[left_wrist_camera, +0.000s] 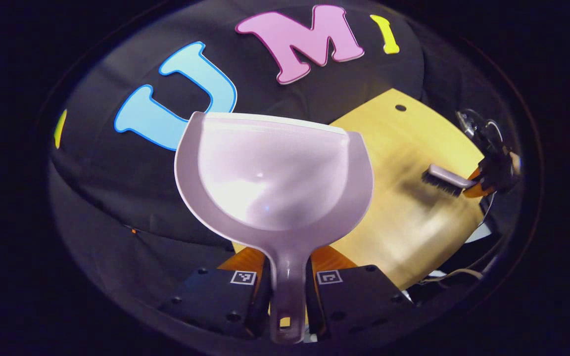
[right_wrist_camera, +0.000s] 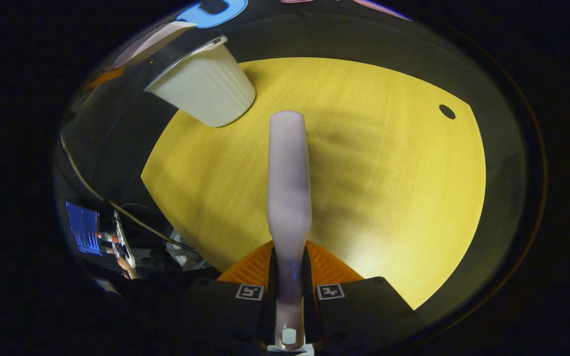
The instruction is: Pick up the small broom and dustpan from the desktop, sweep the trash into the dustpan with the broom, and then empty the trash into the garbage bin.
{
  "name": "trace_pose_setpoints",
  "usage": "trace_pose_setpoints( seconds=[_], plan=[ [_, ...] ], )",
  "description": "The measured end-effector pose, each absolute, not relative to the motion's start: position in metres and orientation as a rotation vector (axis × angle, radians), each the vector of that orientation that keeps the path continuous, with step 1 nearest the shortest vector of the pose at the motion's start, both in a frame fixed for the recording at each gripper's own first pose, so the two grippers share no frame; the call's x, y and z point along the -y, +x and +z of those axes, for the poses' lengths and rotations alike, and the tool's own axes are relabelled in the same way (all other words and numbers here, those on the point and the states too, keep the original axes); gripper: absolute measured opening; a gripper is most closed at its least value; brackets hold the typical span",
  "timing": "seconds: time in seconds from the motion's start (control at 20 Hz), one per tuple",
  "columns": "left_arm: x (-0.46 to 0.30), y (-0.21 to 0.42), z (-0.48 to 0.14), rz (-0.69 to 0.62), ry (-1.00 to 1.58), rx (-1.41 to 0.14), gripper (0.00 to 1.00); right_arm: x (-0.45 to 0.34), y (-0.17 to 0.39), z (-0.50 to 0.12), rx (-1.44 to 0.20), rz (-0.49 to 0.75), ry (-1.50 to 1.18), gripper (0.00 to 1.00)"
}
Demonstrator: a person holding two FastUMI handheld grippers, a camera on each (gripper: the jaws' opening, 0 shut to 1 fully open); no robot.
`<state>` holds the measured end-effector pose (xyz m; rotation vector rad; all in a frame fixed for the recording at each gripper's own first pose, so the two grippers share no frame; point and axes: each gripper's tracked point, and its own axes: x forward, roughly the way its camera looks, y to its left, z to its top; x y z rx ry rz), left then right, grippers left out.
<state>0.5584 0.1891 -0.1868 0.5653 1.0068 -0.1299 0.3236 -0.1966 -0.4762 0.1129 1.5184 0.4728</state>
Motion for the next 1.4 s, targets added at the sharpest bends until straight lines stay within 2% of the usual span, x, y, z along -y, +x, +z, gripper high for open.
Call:
trace_pose_setpoints(
  seconds=[0.2,0.4,0.6,0.75,1.05,1.25,1.4],
  plan=[
    [-0.176,0.563,-0.216,-0.293,0.290,-0.872,0.27,0.200,0.327,-0.472,-1.473,0.345,0.175,0.25],
    [-0.175,0.562,-0.249,-0.345,0.078,-0.875,0.28,0.201,0.330,-0.478,-1.432,0.183,0.212,0.24],
    [-0.164,0.569,-0.277,-0.286,0.066,-0.937,0.28,0.202,0.313,-0.499,-1.462,0.064,0.229,0.24],
    [-0.174,0.578,-0.288,-0.265,0.013,-1.003,0.28,0.202,0.303,-0.522,-1.509,0.050,0.199,0.24],
    [-0.189,0.577,-0.355,-0.070,0.042,-1.236,0.28,0.192,0.304,-0.554,-1.591,0.035,0.153,0.24],
    [-0.157,0.558,-0.363,-0.056,-0.175,-1.360,0.28,0.182,0.307,-0.561,-1.611,0.028,0.107,0.24],
    [-0.152,0.551,-0.369,-0.061,-0.209,-1.397,0.29,0.175,0.308,-0.566,-1.646,0.008,0.125,0.25]
  ],
)
